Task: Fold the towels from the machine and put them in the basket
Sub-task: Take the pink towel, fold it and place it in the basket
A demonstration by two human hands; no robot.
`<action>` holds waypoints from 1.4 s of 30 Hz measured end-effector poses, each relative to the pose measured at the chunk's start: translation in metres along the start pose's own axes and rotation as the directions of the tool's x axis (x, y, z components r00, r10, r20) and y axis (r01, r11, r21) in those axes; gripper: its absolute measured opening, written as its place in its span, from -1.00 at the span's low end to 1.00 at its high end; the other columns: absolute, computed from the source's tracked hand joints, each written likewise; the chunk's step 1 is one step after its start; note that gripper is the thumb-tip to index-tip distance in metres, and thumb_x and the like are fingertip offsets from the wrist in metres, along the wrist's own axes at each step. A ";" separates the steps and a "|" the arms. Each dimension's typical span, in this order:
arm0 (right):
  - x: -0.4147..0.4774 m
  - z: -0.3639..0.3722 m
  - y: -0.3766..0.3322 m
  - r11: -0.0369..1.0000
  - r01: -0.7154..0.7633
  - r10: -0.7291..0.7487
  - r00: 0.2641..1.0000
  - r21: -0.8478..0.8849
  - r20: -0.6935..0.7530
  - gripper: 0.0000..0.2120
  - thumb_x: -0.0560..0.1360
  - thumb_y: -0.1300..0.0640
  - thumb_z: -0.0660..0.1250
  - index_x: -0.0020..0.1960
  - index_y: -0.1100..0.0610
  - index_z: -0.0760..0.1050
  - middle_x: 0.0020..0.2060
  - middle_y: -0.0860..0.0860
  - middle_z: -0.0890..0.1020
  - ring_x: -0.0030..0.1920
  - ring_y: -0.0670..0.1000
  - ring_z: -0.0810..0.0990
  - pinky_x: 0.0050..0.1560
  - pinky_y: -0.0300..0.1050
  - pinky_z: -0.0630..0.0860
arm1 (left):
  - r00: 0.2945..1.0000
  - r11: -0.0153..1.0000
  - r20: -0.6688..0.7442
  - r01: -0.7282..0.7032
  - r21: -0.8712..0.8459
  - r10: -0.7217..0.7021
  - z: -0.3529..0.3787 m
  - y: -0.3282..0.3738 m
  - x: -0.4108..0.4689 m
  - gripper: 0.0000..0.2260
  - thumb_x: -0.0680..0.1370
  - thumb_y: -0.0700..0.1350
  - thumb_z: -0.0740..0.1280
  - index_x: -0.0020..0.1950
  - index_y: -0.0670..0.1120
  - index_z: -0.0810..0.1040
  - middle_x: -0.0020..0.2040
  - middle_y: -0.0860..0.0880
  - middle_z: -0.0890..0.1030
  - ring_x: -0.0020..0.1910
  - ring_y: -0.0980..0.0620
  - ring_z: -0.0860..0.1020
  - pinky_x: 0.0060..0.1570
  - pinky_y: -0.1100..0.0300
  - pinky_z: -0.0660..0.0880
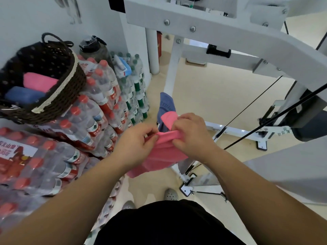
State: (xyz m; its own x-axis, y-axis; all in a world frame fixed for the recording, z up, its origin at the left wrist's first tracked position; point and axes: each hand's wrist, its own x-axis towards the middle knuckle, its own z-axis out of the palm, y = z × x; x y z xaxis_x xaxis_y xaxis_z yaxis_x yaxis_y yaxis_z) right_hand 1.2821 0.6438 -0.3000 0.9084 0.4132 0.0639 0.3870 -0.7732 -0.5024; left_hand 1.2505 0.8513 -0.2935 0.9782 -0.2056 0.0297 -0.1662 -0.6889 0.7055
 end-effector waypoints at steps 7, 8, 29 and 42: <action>-0.026 0.006 0.012 0.975 -0.051 0.051 0.999 -0.216 -0.003 -0.77 0.32 -0.05 0.24 -0.10 -0.02 0.56 -0.38 -0.06 0.46 -0.21 0.08 0.38 -0.16 0.01 0.44 | 0.998 0.987 0.070 -0.009 0.158 -0.002 0.005 -0.006 0.006 -0.94 0.56 -0.12 0.37 -0.01 0.03 0.62 -0.10 0.08 0.58 -0.10 0.02 0.53 -0.04 -0.04 0.51; -0.030 0.008 0.013 0.972 -0.018 0.015 1.000 -0.236 -0.015 -0.70 0.33 -0.02 0.20 -0.02 -0.03 0.60 -0.35 -0.05 0.50 -0.21 0.09 0.40 -0.15 0.02 0.44 | 0.996 0.989 0.086 -0.016 0.150 0.003 0.004 -0.005 0.005 -0.93 0.55 -0.12 0.38 -0.01 0.04 0.63 -0.11 0.11 0.57 -0.11 0.05 0.52 -0.04 -0.03 0.51; -0.035 -0.056 -0.059 0.999 -0.036 0.035 0.917 0.007 -0.398 -0.74 0.40 0.06 0.53 -0.26 0.09 0.46 -0.35 -0.03 0.55 -0.26 0.04 0.49 -0.22 -0.02 0.43 | 0.945 0.954 -0.312 -0.181 -0.238 0.102 -0.089 0.029 -0.022 -0.83 0.56 -0.27 0.37 -0.01 -0.01 0.64 -0.14 0.09 0.65 -0.15 0.18 0.58 -0.10 0.33 0.50; 0.004 0.065 -0.188 0.961 0.181 -0.146 0.974 -0.210 0.172 -0.58 0.35 -0.36 0.40 -0.19 -0.04 0.37 -0.31 -0.11 0.48 -0.26 0.00 0.47 -0.31 -0.12 0.31 | 0.958 0.947 -0.079 0.254 -0.198 -0.274 -0.185 -0.109 -0.181 -0.91 0.54 -0.18 0.43 -0.12 0.00 0.64 -0.23 -0.02 0.65 -0.29 0.17 0.51 -0.21 0.26 0.42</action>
State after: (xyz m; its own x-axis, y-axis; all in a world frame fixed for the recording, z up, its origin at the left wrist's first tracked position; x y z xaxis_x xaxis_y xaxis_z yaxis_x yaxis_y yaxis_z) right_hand 1.2026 0.8217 -0.2617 0.8015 0.5979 -0.0125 0.5694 -0.7692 -0.2900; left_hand 1.1146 1.0918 -0.2450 0.9929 0.0468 -0.1089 0.1162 -0.5666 0.8157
